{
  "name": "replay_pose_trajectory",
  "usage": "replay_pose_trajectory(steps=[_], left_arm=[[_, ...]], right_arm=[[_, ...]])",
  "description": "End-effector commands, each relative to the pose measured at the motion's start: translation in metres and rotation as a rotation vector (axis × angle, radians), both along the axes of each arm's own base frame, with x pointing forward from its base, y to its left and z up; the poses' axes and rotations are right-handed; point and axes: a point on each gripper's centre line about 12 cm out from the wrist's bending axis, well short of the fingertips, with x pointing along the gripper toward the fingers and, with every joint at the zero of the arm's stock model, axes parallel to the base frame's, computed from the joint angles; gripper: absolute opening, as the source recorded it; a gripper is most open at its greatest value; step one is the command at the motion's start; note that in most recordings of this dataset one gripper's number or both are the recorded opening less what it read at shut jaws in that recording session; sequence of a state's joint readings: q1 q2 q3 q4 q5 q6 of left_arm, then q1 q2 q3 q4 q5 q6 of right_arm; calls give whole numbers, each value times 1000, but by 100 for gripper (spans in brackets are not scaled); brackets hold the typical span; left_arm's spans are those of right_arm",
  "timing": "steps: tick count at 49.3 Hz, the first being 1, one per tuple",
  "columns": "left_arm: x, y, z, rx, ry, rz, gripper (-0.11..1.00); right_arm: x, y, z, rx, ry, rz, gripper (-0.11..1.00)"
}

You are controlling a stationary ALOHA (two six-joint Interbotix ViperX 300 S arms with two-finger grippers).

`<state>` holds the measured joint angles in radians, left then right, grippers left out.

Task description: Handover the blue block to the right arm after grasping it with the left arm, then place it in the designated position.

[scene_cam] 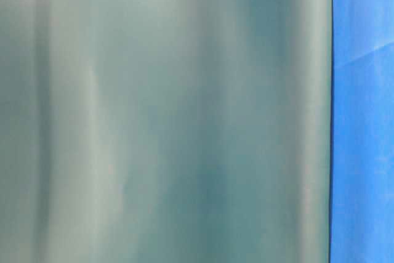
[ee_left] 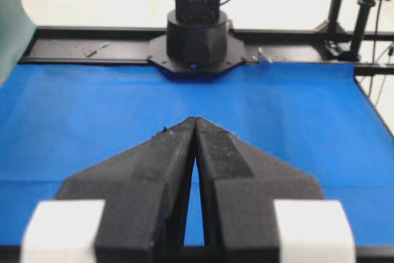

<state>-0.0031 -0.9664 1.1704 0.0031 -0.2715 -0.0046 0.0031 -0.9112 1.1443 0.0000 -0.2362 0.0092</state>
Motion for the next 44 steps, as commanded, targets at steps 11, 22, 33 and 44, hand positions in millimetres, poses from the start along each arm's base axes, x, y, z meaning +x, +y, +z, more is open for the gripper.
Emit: replay_pose_trajectory(steps=[11, 22, 33, 44], left_arm=[[1, 0, 5, -2, -12, -1, 58], [1, 0, 3, -2, 8, 0, 93], [3, 0, 3, -5, 9, -1, 93], [23, 0, 6, -5, 31, 1, 93]], right_arm=[[2, -1, 11, 85, -21, -9, 46], [3, -2, 11, 90, -20, -14, 96], [2, -2, 12, 91, -22, -14, 98], [2, -3, 13, 91, -26, -16, 98]])
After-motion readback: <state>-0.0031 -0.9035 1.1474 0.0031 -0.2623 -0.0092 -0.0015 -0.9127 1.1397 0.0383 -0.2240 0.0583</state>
